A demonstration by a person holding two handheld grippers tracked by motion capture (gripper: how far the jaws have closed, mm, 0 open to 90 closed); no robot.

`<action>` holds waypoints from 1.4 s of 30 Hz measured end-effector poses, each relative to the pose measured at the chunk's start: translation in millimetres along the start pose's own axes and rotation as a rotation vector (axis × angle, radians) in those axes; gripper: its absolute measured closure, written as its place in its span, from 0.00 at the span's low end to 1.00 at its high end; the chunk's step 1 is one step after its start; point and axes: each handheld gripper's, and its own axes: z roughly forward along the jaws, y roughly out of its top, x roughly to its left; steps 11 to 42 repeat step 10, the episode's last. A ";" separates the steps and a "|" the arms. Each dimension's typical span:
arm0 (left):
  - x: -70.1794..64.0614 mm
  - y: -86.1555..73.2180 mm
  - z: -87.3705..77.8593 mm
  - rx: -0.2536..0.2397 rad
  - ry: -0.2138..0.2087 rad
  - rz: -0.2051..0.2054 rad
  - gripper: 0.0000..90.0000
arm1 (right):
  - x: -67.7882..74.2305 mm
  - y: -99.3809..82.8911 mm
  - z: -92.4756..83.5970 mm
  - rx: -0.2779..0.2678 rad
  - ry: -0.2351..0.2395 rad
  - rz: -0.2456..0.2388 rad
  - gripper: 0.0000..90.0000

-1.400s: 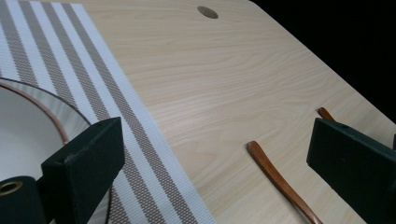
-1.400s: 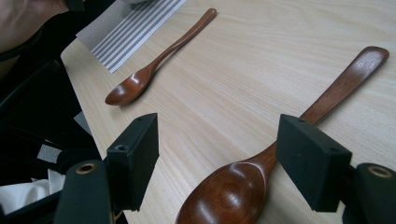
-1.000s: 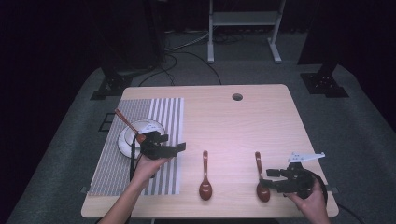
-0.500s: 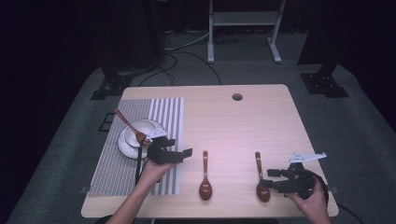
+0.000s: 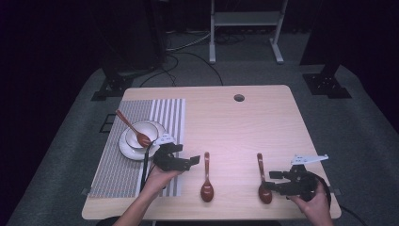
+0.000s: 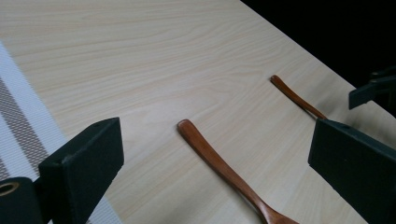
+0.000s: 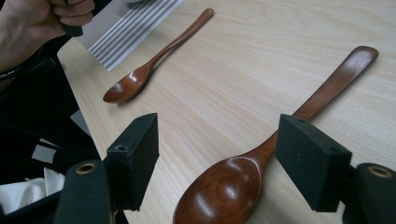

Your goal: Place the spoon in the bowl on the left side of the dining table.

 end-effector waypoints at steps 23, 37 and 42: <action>-6.8 -3.3 0.4 -0.013 -0.013 0.018 0.03 | 0.2 0.0 -0.6 -0.004 0.001 -0.005 0.32; -6.8 -3.3 0.4 -0.013 -0.013 0.018 0.03 | 0.2 0.0 -0.6 -0.004 0.001 -0.005 0.32; -6.8 -3.3 0.4 -0.013 -0.013 0.018 0.03 | 0.2 0.0 -0.6 -0.004 0.001 -0.005 0.32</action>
